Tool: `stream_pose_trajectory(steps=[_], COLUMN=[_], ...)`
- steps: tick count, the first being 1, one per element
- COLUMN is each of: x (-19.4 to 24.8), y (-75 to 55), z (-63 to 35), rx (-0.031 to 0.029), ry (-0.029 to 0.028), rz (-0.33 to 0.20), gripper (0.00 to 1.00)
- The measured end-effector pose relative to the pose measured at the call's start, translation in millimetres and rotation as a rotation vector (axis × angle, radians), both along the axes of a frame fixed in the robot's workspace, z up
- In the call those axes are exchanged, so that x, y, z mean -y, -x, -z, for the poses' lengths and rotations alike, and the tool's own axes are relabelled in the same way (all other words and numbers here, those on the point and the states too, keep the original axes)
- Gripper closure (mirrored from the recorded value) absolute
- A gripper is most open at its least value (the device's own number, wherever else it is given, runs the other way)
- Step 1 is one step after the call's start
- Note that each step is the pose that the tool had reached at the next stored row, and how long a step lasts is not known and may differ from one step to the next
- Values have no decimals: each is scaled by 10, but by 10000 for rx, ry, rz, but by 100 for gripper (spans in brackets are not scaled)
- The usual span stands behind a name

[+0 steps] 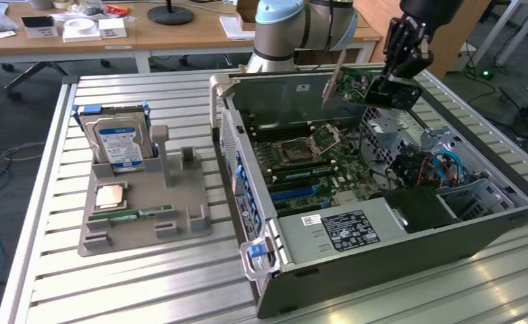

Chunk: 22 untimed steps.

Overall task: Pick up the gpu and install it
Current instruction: 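Insert the gpu into the slot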

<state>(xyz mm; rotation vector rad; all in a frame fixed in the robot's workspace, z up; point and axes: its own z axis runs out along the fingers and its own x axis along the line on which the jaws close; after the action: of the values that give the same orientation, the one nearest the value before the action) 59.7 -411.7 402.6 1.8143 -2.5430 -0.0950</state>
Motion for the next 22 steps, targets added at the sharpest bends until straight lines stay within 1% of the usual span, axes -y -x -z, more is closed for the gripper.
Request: stream_pose_trajectory(steps=[9,13,14,20,22], x=[0,0,0,0,0], y=[0,0,0,0,0], z=[4,5,5,6,7], rx=[0,0,0,0,0], ry=[0,0,0,0,0], rz=[-1451,-2017,-2092,-2113,-2204], gripper=[74,74,74,74,74])
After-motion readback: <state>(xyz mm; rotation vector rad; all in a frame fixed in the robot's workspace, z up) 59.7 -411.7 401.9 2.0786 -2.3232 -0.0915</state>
